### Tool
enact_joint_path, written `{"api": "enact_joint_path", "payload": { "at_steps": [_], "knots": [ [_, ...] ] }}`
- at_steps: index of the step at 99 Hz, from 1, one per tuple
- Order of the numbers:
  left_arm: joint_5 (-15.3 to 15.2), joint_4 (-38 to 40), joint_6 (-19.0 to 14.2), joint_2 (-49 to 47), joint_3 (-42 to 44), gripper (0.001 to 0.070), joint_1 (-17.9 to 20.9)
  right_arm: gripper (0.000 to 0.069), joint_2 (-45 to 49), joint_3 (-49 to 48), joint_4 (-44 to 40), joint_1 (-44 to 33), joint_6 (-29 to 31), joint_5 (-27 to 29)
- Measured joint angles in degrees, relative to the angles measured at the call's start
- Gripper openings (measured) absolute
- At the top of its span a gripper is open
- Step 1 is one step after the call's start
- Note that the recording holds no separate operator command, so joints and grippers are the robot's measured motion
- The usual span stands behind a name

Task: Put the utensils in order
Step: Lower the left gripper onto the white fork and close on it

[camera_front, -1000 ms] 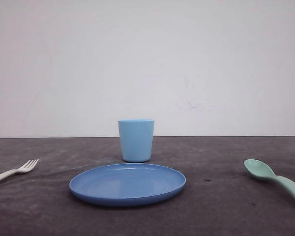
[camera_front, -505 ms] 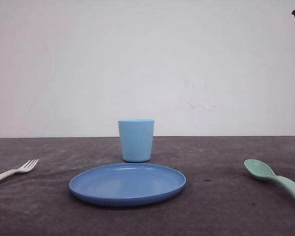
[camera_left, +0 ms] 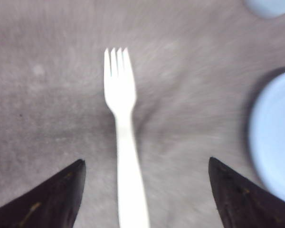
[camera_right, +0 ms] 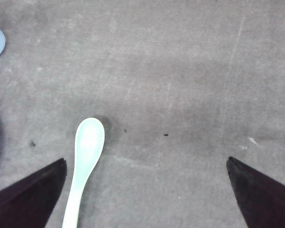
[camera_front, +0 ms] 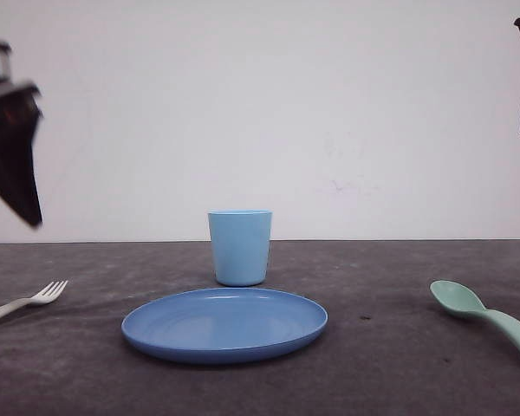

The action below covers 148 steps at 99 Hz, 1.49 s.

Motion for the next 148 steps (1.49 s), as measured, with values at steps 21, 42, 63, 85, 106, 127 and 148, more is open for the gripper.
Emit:
{"api": "enact_joint_path", "payload": {
  "at_steps": [21,42,63,85,106,127,148],
  "knots": [
    [-1.75,4.9,-0.13,8.28,0.0,0.0504,-0.2,0.068,0.0,0.0,0.0,0.0,0.0,0.0],
    [-3.13,8.94,-0.13,13.31,0.0,0.0504,-0.31,0.068,0.0,0.0,0.0,0.0,0.0,0.0],
    [-4.44,9.09,0.35,14.95,0.52,0.0504,-0.48,0.068,0.0,0.0,0.0,0.0,0.0,0.0],
    [-6.12,9.01,0.55,15.76,0.9,0.0349,-0.72,0.068,0.0,0.0,0.0,0.0,0.0,0.0],
    [-7.28,9.53,0.61,16.2,1.07,0.0177,-2.14,0.068,0.0,0.0,0.0,0.0,0.0,0.0],
    [-7.08,9.66,0.61,16.26,1.11,0.0075,-3.02,0.068,0.0,0.0,0.0,0.0,-0.02,0.0],
    [-7.41,9.33,0.74,16.26,1.27,0.0041,-3.21,0.068,0.0,0.0,0.0,0.0,-0.02,0.0]
  ]
}}
